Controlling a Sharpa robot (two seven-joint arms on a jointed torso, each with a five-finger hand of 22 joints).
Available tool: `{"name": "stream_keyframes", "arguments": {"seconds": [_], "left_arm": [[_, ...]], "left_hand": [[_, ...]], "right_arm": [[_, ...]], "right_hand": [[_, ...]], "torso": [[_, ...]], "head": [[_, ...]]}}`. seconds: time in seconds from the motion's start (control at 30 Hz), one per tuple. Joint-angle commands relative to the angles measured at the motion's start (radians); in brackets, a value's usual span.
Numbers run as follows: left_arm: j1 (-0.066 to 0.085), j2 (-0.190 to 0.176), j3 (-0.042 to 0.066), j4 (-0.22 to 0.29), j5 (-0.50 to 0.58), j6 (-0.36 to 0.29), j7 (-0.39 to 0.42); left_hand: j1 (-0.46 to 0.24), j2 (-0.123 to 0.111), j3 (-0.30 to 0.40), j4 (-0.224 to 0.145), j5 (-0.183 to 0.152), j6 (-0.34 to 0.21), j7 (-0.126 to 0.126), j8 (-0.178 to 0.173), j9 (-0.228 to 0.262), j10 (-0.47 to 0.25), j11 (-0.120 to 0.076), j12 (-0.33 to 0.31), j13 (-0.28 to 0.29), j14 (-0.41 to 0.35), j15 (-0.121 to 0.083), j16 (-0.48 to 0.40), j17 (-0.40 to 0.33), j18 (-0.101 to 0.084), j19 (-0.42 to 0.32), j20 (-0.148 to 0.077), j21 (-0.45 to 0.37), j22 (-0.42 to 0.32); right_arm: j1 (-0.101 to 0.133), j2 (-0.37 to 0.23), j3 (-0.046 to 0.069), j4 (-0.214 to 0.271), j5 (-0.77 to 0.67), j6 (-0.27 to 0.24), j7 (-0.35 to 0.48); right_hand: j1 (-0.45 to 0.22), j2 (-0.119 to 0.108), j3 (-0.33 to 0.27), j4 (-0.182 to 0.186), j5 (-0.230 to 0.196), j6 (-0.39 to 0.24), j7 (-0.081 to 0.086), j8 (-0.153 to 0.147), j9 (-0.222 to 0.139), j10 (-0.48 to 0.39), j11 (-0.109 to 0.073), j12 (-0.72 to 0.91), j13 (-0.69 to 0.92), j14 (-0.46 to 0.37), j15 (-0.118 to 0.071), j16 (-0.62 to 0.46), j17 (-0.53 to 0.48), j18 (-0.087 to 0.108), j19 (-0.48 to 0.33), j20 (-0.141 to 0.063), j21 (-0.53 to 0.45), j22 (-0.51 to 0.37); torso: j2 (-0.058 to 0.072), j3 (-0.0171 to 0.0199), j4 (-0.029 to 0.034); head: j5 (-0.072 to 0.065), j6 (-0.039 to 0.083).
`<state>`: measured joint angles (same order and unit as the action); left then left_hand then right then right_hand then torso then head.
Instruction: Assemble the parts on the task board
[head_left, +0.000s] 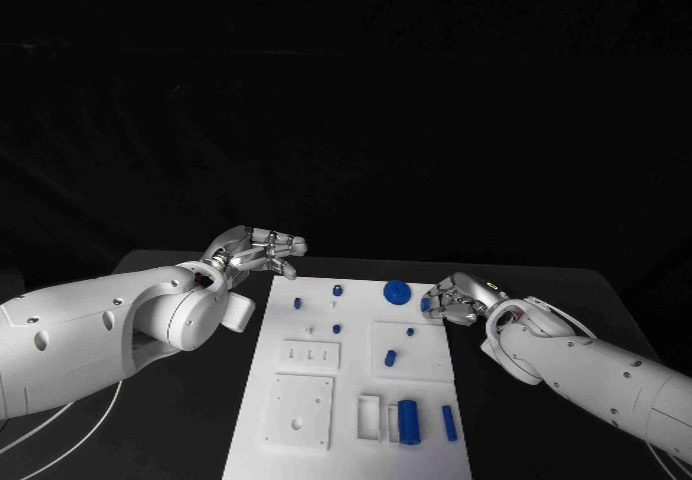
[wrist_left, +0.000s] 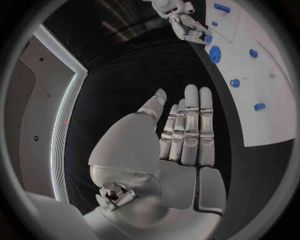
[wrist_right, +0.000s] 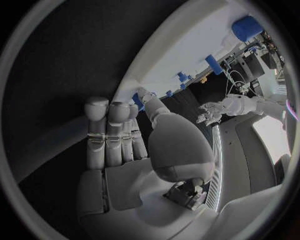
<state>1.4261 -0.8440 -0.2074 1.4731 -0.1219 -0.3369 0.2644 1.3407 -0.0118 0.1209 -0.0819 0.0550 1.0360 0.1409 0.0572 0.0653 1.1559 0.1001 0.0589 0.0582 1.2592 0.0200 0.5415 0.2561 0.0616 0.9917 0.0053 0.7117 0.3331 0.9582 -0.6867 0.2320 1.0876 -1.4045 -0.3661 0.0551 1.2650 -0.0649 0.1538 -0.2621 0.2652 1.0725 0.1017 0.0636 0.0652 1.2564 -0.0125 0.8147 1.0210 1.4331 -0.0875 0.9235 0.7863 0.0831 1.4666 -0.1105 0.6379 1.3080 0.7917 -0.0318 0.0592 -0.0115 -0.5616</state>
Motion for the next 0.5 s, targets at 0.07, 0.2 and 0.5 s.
{"name": "stream_keyframes", "arguments": {"seconds": [0.07,0.2,0.5], "left_arm": [[0.000,0.000,0.001,0.000,-0.006,0.015,0.006],[0.000,-0.001,0.001,-0.001,-0.006,0.015,0.006],[0.000,-0.003,0.001,-0.002,-0.006,0.014,0.005]], "left_hand": [[-0.007,0.003,-0.003,-0.001,0.007,-0.006,-0.003,0.006,0.001,-0.002,0.000,0.001,0.001,-0.001,0.003,-0.004,0.000,0.019,-0.006,-0.001,0.001,-0.001],[-0.007,0.003,-0.003,-0.001,0.007,-0.006,-0.003,0.006,0.001,-0.002,0.000,0.001,0.001,-0.001,0.003,-0.004,0.000,0.019,-0.006,-0.001,0.001,-0.001],[-0.007,0.003,-0.003,-0.001,0.007,-0.006,-0.003,0.006,0.001,-0.002,0.000,0.001,0.001,-0.001,0.003,-0.004,0.000,0.019,-0.006,-0.001,0.001,-0.001]], "right_arm": [[-0.004,-0.002,-0.001,0.002,-0.003,0.014,0.002],[-0.004,-0.006,-0.001,0.001,-0.008,-0.002,-0.005],[-0.005,-0.030,-0.001,0.019,-0.018,-0.006,-0.018]], "right_hand": [[0.019,-0.022,-0.075,0.021,0.018,-0.098,0.014,0.001,-0.001,-0.021,0.010,-0.022,-0.016,0.000,0.010,-0.007,0.001,0.011,0.047,0.011,-0.011,0.037],[0.100,-0.086,-0.116,0.168,0.017,-0.368,0.035,-0.012,-0.014,-0.050,0.023,-0.048,-0.052,-0.005,0.022,-0.007,0.004,0.027,0.045,0.025,-0.022,0.046],[0.236,-0.161,-0.166,0.402,0.034,-0.490,0.050,-0.018,-0.020,-0.071,0.035,-0.038,-0.081,-0.016,0.029,-0.007,0.018,0.030,0.044,0.031,-0.046,0.063]], "torso": [[0.001,0.0010,-0.0021],[0.001,0.0008,-0.0031],[0.000,-0.0003,-0.0013]], "head": [[0.001,-0.001],[0.000,0.002],[-0.004,0.007]]}}
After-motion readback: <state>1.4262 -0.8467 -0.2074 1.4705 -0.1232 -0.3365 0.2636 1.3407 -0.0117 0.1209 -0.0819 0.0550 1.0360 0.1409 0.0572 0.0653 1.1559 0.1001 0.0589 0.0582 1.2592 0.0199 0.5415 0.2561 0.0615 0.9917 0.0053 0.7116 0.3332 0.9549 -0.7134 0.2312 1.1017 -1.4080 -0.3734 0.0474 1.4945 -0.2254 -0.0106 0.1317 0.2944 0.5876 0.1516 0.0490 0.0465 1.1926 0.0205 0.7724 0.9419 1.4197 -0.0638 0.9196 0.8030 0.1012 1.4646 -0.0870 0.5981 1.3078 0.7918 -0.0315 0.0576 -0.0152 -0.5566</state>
